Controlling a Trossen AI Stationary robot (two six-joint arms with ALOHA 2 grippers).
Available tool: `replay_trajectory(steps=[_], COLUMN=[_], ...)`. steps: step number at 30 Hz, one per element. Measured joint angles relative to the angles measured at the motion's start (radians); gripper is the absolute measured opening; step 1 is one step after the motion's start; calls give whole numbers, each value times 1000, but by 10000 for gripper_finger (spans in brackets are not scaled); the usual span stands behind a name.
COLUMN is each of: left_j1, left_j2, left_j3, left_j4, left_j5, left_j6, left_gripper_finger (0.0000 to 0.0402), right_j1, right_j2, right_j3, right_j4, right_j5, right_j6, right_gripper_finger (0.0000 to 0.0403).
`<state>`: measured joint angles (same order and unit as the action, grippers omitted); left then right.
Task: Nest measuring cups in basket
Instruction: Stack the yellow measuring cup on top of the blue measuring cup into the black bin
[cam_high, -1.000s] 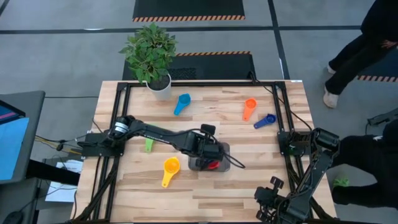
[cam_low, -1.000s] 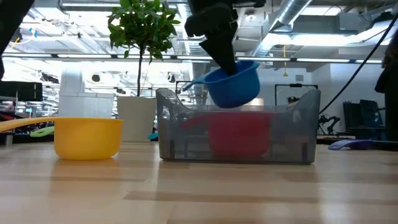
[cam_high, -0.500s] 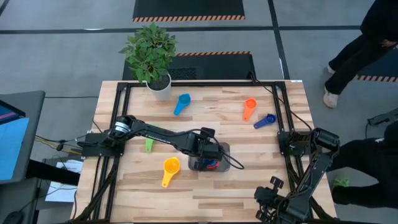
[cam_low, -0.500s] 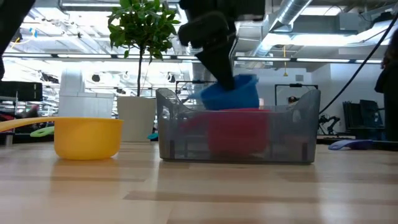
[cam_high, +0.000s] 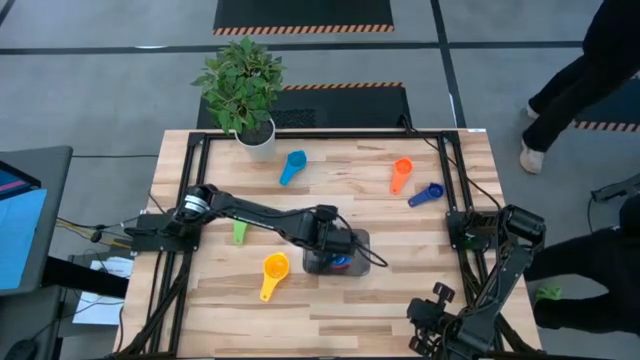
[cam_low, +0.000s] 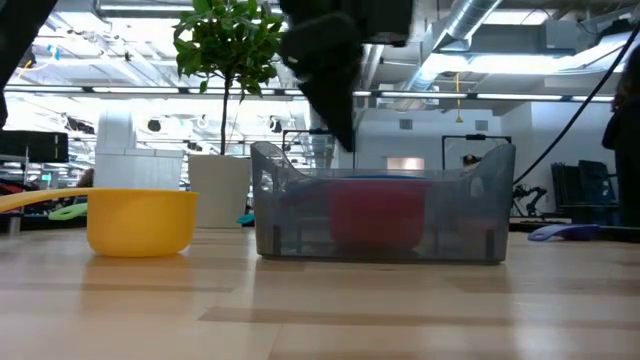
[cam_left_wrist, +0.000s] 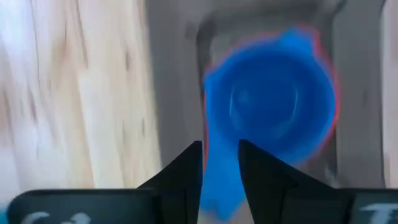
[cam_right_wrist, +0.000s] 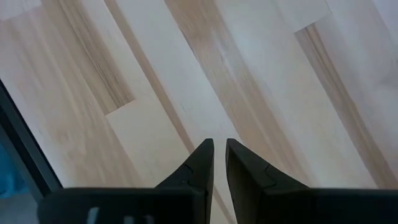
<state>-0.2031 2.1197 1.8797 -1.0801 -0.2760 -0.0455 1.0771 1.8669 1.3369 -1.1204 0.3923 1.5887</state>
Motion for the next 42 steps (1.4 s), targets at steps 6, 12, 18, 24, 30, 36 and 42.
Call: replay_trajectory(steps=[6, 12, 18, 24, 30, 36, 42], left_j1=[-5, -33, -73, -212, -281, -231, -195], left_j2=[-3, -101, -435, -830, -1052, -1006, -883], left_j3=[37, -83, -407, -795, -1124, -1228, -1202], left_j4=[-392, -503, -482, -262, 315, 612, 603], left_j5=[-15, -151, -117, -6, -71, 0, 30], left_j6=[-204, -255, -429, -762, -857, -813, -802], left_gripper_finger=[96, 96, 96, 96, 96, 116, 148], right_j1=[0, -26, -83, -146, -193, -210, -186], right_j2=[0, 0, 0, 0, 0, 0, 0], right_j3=[0, 0, 0, 0, 0, 0, 0], right_j4=[-4, -72, -100, -103, -98, -99, -116], right_j5=[1, 57, 84, 84, 83, 57, 42], right_j6=[0, 1, 8, -21, -83, -148, -157], right_gripper_finger=[65, 65, 65, 65, 65, 65, 65])
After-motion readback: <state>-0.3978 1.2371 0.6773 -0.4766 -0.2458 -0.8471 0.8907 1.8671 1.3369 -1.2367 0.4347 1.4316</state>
